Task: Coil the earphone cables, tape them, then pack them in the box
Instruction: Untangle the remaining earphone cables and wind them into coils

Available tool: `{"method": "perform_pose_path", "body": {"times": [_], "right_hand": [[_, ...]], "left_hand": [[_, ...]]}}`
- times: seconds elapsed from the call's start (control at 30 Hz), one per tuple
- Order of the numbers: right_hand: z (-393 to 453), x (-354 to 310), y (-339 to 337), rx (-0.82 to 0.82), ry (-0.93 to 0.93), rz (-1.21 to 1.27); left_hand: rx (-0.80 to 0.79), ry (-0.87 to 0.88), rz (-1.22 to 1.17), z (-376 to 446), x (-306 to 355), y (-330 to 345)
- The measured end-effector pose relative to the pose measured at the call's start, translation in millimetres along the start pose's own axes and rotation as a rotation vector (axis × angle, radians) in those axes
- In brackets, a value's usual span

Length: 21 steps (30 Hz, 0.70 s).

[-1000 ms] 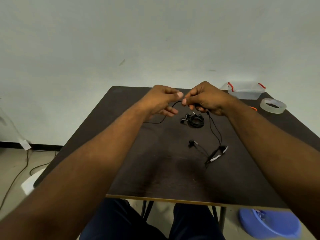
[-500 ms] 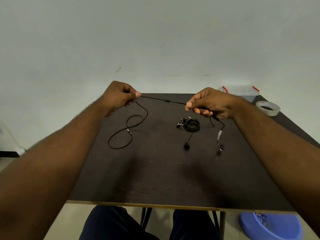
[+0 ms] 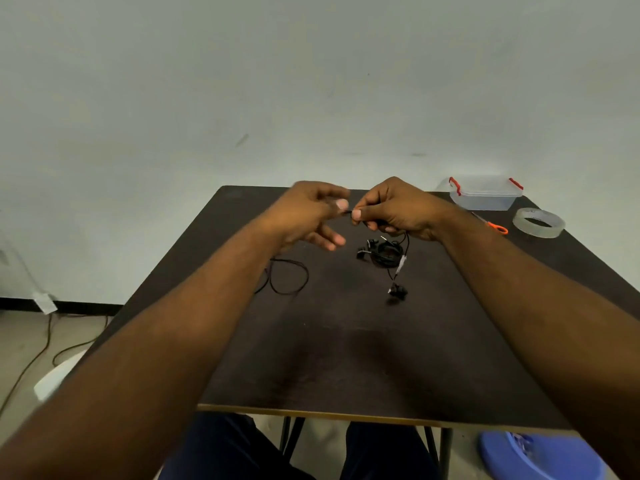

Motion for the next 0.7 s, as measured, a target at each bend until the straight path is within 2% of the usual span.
{"method": "perform_pose_path", "body": {"times": [0.03, 0.17, 0.3, 0.4, 0.5, 0.7], "right_hand": [[1, 0, 3, -0.008, -0.002, 0.002], [-3, 5, 6, -0.069, 0.067, 0.072], [-4, 6, 8, -0.117, 0.12, 0.134], [-3, 2, 2, -0.111, 0.121, 0.091], [-9, 5, -19, -0.056, 0.119, 0.13], [-12, 7, -17, -0.144, 0.088, 0.144]], "left_hand": [[-0.028, 0.006, 0.023, 1, 4, 11], [0.034, 0.078, 0.135, 3, 12, 8], [-0.016, 0.143, 0.237, 5, 22, 1], [-0.026, 0.167, 0.28, 8, 25, -9], [0.024, 0.135, 0.306, 10, 17, -35], [0.139, 0.115, 0.351, 15, 11, -57]]}}
Point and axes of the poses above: each hand's wrist, its own z-axis towards the middle knuckle, its own y-axis out of the palm, x = y × z, the point moved 7 cm from there along z, towards the middle knuckle, and after that the axes turned 12 degrees about z, right-handed, at the moved point
